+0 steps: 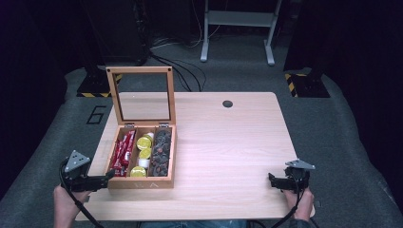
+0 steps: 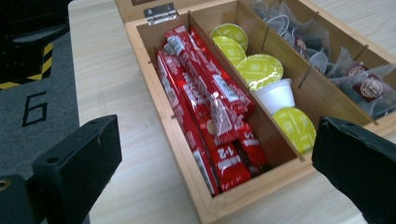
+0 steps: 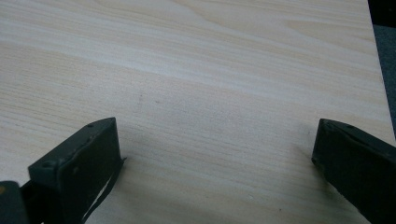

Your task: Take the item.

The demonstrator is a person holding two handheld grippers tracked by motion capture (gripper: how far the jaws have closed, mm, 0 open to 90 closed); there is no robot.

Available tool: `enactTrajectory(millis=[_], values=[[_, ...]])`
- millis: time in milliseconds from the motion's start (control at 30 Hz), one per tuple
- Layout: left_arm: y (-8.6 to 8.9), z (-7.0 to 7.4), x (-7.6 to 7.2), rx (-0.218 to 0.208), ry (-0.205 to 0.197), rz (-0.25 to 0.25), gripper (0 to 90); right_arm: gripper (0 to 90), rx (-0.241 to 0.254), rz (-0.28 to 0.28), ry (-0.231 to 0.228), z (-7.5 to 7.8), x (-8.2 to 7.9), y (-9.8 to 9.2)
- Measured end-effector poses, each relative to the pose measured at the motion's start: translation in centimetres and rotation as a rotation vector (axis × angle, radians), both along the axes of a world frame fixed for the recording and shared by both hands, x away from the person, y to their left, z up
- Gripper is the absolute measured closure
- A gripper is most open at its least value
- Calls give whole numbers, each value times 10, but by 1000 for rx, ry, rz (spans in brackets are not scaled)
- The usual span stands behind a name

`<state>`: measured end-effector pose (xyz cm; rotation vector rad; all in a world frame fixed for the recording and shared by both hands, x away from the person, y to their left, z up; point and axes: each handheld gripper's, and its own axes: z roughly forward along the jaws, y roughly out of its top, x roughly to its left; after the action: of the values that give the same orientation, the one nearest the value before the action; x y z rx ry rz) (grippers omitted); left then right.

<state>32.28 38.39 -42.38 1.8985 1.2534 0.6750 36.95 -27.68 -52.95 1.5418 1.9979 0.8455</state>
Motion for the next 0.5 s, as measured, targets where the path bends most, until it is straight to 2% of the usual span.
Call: enactTrajectory(millis=[167,200,400,500], values=[[-6,3,13,3,19,-21,22,4,-1,2,-2,0,0,0],[-8,2,16,3,13,-18,13,4,-1,2,-2,0,0,0],[-16,-2,33,20,42,-29,15,5,-1,3,-3,0,0,0],[-19,-4,41,23,50,-36,106,6,0,4,-3,0,0,0]])
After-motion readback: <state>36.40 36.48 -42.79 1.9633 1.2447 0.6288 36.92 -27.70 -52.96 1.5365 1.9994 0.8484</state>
